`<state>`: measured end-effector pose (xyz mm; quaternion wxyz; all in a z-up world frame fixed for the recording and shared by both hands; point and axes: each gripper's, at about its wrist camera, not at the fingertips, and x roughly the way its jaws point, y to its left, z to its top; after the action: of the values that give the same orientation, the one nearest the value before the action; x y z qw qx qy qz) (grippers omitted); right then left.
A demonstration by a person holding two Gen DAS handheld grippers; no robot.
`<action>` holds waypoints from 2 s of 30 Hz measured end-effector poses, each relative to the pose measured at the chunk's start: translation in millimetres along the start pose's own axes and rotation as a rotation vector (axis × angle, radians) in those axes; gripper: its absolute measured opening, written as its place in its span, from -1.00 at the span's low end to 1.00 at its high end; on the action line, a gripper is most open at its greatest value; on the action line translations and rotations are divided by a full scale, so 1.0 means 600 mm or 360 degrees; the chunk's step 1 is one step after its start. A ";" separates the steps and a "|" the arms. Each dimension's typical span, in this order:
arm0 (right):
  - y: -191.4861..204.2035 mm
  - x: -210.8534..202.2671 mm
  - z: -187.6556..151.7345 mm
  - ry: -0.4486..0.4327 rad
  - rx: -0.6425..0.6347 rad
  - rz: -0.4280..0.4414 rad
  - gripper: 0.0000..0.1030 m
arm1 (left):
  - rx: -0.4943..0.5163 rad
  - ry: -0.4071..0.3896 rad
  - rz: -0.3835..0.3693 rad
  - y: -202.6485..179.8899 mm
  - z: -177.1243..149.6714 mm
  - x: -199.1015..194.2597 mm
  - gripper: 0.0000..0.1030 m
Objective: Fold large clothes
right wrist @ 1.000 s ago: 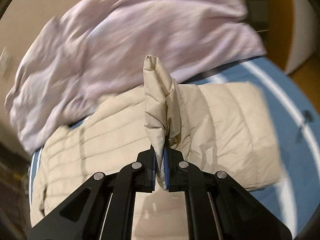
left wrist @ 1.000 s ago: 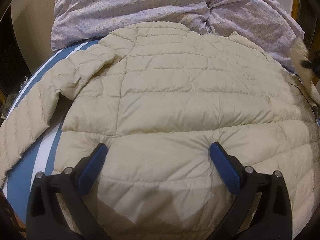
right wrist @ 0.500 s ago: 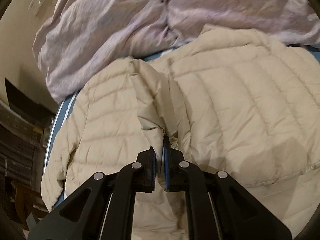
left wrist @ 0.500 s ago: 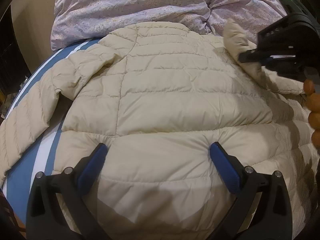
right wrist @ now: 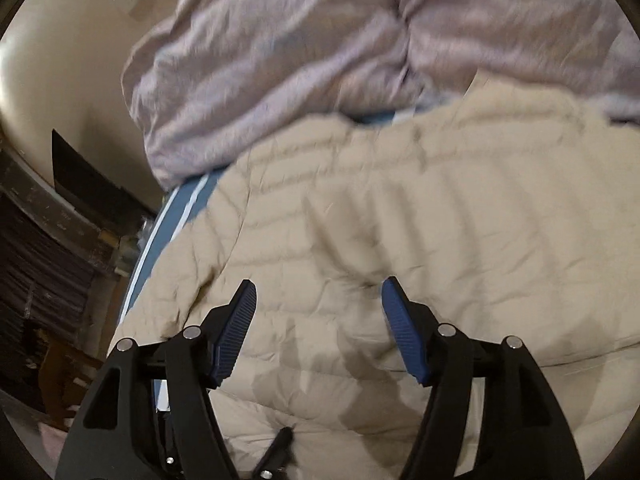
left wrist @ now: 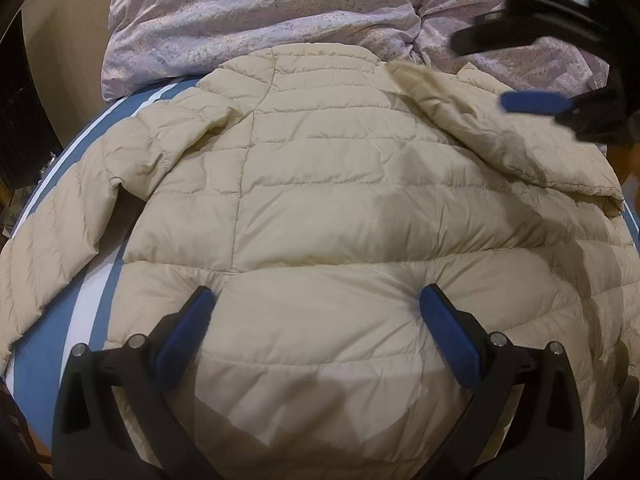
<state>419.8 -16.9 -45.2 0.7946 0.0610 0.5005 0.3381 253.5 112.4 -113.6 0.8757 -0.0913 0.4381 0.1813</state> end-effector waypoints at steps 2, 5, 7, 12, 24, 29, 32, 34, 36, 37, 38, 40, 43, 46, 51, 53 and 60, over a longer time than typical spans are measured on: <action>-0.025 -0.010 0.004 -0.0063 0.0019 -0.0157 0.30 | 0.0001 0.0000 0.0001 0.000 0.000 0.000 0.96; -0.056 -0.001 0.001 -0.0066 0.0029 -0.0410 0.30 | 0.0002 0.0000 0.0001 0.000 0.000 0.000 0.96; -0.073 0.016 -0.005 -0.0025 0.0039 -0.0493 0.30 | 0.0001 -0.0001 0.0002 0.001 0.000 0.000 0.96; -0.071 0.053 -0.019 0.0035 0.0000 -0.0606 0.41 | -0.0031 -0.0020 -0.0032 0.010 0.000 -0.009 0.96; -0.031 0.097 -0.044 0.0101 -0.0091 -0.0767 0.90 | -0.0204 -0.0179 0.0124 0.147 0.006 -0.098 0.96; -0.032 0.112 -0.046 0.0131 -0.0108 -0.0809 0.97 | -0.0347 -0.0091 0.0210 0.236 -0.006 -0.110 0.96; -0.035 0.111 -0.046 0.0112 -0.0104 -0.0790 0.97 | -0.0457 -0.0055 0.0232 0.294 -0.021 -0.123 0.96; -0.034 0.109 -0.048 0.0096 -0.0106 -0.0786 0.97 | -0.0510 -0.0062 0.0259 0.323 -0.029 -0.132 0.96; -0.033 0.108 -0.047 0.0086 -0.0108 -0.0784 0.97 | -0.0548 -0.0089 0.0304 0.352 -0.038 -0.145 0.96; -0.033 0.108 -0.047 0.0083 -0.0109 -0.0782 0.97 | -0.0549 -0.0122 0.0323 0.365 -0.042 -0.151 0.96; -0.033 0.107 -0.047 0.0079 -0.0111 -0.0778 0.97 | -0.0548 -0.0143 0.0344 0.375 -0.046 -0.156 0.96; -0.032 0.105 -0.051 0.0073 -0.0113 -0.0773 0.97 | -0.0552 -0.0151 0.0443 0.399 -0.052 -0.165 0.96; -0.031 0.101 -0.053 0.0067 -0.0117 -0.0769 0.97 | -0.0607 -0.0129 0.0478 0.439 -0.060 -0.173 0.96; -0.031 0.101 -0.052 0.0062 -0.0123 -0.0763 0.97 | -0.0692 -0.0115 0.0457 0.476 -0.066 -0.172 0.96; -0.032 0.102 -0.051 0.0055 -0.0135 -0.0750 0.97 | -0.0838 -0.0070 0.0401 0.517 -0.083 -0.154 0.86; -0.031 0.101 -0.052 0.0052 -0.0137 -0.0747 0.97 | -0.0894 -0.0062 0.0377 0.529 -0.092 -0.151 0.76; -0.031 0.101 -0.053 0.0046 -0.0142 -0.0741 0.97 | -0.1134 -0.0087 0.0249 0.569 -0.115 -0.145 0.47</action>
<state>418.5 -2.5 -114.5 0.8459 -0.0959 0.4969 0.1684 19.5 382.8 -85.5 0.7838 -0.3519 0.3297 0.3913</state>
